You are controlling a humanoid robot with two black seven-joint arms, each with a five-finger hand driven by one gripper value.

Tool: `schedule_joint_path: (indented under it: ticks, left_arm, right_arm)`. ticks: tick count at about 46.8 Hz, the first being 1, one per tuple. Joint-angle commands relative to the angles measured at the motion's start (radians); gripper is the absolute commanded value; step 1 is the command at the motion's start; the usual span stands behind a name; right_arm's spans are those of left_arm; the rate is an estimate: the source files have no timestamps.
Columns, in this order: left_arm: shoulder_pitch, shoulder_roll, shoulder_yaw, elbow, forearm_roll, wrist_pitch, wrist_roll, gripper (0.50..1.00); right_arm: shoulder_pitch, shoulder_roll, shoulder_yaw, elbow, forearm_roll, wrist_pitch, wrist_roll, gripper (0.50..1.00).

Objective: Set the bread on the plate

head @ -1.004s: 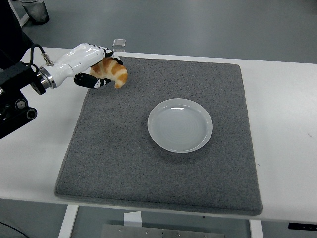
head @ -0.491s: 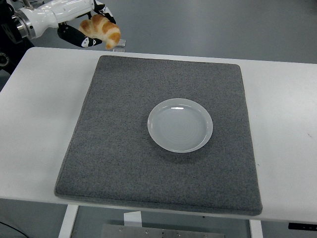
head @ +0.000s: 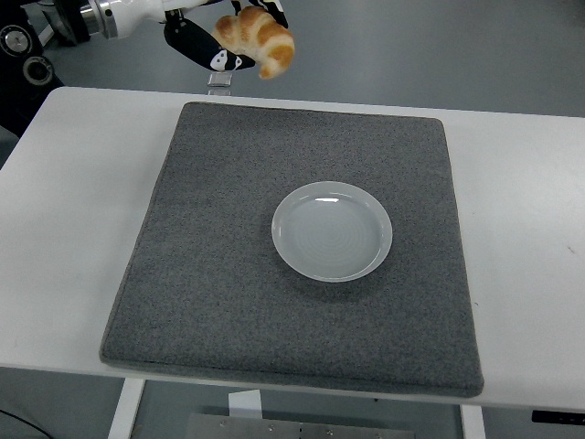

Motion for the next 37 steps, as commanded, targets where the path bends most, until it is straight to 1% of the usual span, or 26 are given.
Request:
schedule_joint_path:
  ticks: [1,4,13,19,22,27,31,33,37]
  left_arm:
    - [-0.007,-0.031,0.003,-0.004,0.001,-0.01,0.0,0.5]
    - [-0.007,-0.051,0.003,-0.004,0.001,-0.019,0.0,0.5]
    - [-0.001,-0.095,0.022,-0.004,0.014,-0.019,0.005,0.5]
    - [0.004,-0.104,0.066,-0.002,0.019,-0.019,0.008,0.5]
    - [0.007,-0.106,0.086,-0.001,0.031,-0.012,0.009,0.5]
    - [0.014,-0.141,0.118,0.007,0.056,-0.003,0.011,0.5]
    - [0.019,-0.147,0.131,0.018,0.08,0.005,0.011,0.5]
    - [0.034,-0.153,0.14,0.025,0.089,0.01,0.011,0.5]
    - [0.065,-0.189,0.146,0.037,0.112,0.033,0.012,0.5]
  right_arm:
    - [0.0,0.0,0.0,0.0,0.0,0.0,0.0,0.952]
    - [0.0,0.0,0.0,0.0,0.0,0.0,0.001,0.952]
    - [0.0,0.0,0.0,0.0,0.0,0.0,0.0,0.952]
    - [0.0,0.0,0.0,0.0,0.0,0.0,0.0,0.952]
    - [0.0,0.0,0.0,0.0,0.0,0.0,0.0,0.952]
    - [0.0,0.0,0.0,0.0,0.0,0.0,0.001,0.952]
    - [0.0,0.0,0.0,0.0,0.0,0.0,0.001,0.952]
    - [0.0,0.0,0.0,0.0,0.0,0.0,0.0,0.952]
    - [0.0,0.0,0.0,0.0,0.0,0.0,0.0,0.952]
